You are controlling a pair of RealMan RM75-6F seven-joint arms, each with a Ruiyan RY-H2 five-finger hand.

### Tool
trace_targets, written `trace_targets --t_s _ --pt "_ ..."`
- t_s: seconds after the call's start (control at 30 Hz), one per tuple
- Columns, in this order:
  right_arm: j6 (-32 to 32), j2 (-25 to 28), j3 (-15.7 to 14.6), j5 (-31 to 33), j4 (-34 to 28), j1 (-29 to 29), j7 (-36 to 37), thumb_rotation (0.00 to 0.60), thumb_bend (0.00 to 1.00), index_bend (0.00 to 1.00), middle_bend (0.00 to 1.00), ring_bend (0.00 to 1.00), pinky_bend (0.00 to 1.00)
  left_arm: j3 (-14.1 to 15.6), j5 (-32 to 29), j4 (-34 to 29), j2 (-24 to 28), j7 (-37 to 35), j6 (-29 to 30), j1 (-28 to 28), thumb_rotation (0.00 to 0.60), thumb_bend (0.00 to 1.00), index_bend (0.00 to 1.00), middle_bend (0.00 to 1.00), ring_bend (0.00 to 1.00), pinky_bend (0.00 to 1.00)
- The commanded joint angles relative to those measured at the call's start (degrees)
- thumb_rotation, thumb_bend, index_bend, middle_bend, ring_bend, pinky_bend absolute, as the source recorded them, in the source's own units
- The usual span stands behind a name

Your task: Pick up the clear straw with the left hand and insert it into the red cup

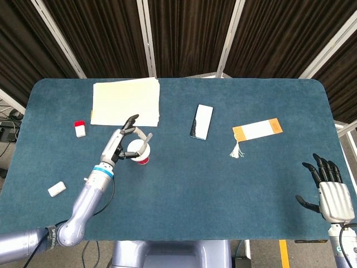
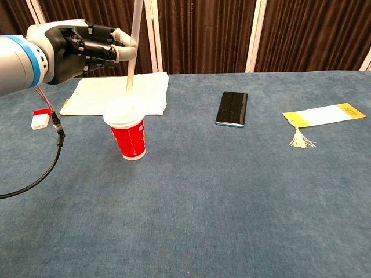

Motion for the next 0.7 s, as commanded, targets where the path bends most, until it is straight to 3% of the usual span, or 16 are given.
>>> trace_targets --t_s 0.03,0.7 --pt "0.0 0.0 0.0 0.0 0.0 0.0 0.0 0.600 0.14 0.16 0.00 0.00 0.00 0.1 0.0 0.7 -0.1 -0.6 0.0 -0.2 0.600 0.43 0.57 0.00 0.00 0.00" --pt "-0.3 0.2 -0.1 0.3 -0.4 -0.1 0.2 0.600 0.14 0.16 0.00 0.00 0.00 1.5 0.8 4.2 -0.8 -4.0 -2.3 -1.5 0.600 0.43 0.57 0.00 0.00 0.00"
